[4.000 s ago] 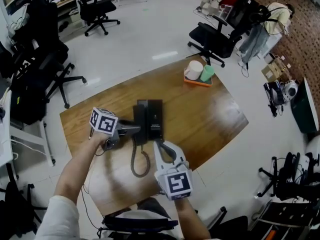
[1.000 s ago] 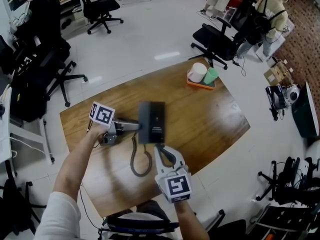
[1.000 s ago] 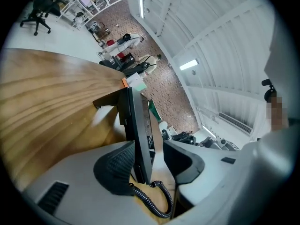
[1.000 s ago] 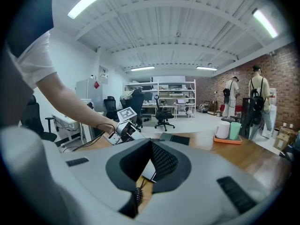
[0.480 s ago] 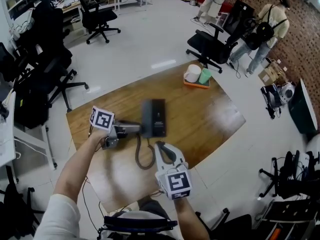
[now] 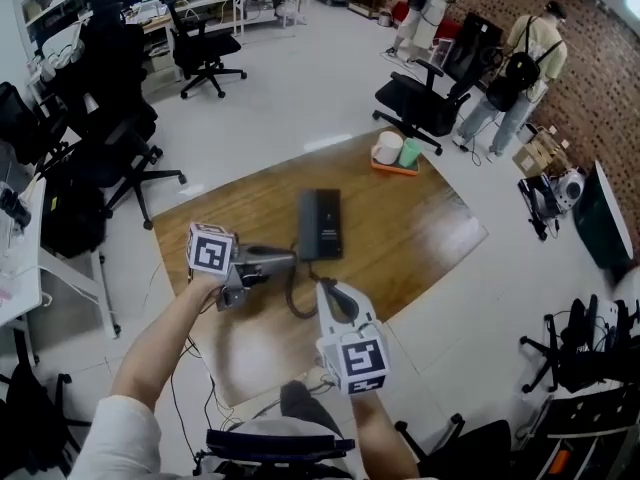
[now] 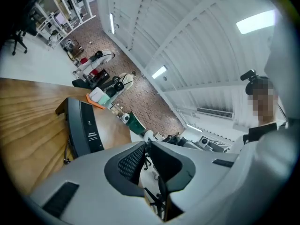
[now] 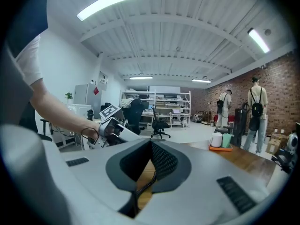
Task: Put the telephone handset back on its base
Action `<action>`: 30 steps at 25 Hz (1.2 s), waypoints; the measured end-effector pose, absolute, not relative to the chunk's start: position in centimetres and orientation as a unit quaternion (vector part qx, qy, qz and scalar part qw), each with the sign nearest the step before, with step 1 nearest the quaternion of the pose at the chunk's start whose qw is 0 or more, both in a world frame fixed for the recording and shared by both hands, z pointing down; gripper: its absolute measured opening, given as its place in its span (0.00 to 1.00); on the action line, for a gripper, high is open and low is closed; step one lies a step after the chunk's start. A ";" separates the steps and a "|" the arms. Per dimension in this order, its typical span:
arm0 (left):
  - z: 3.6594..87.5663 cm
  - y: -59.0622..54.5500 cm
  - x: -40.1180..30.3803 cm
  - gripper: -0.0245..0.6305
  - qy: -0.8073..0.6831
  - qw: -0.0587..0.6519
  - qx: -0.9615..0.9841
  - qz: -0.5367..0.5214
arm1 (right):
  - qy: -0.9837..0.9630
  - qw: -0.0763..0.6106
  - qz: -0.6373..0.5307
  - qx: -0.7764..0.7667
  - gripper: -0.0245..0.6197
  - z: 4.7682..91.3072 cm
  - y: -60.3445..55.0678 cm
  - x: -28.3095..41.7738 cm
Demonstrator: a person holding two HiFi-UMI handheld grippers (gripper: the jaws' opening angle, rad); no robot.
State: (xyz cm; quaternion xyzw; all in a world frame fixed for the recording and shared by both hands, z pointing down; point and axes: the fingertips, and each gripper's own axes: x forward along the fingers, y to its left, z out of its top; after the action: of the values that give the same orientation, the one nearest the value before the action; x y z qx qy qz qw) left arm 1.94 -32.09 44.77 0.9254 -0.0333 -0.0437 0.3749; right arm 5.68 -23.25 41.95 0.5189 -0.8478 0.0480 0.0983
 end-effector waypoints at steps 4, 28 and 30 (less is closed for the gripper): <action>41.9 -27.4 1.3 0.09 -0.026 0.347 0.934 -0.085 | -0.849 0.088 0.035 0.520 0.04 40.7 -21.0 4.5; 34.7 -7.5 -6.0 0.04 -0.274 0.102 0.951 -0.097 | -0.847 0.074 -0.015 0.526 0.04 36.9 -6.3 -2.8; 35.4 -6.2 -6.5 0.04 -0.288 0.094 0.949 -0.088 | -0.846 0.072 -0.016 0.528 0.04 36.8 -5.4 -3.3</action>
State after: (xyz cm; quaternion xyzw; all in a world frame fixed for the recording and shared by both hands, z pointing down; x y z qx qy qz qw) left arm -6.46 -6.16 35.42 0.9491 -0.2876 -0.0884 0.0937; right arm -3.30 -5.39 36.79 0.5281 -0.8460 -0.0156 0.0716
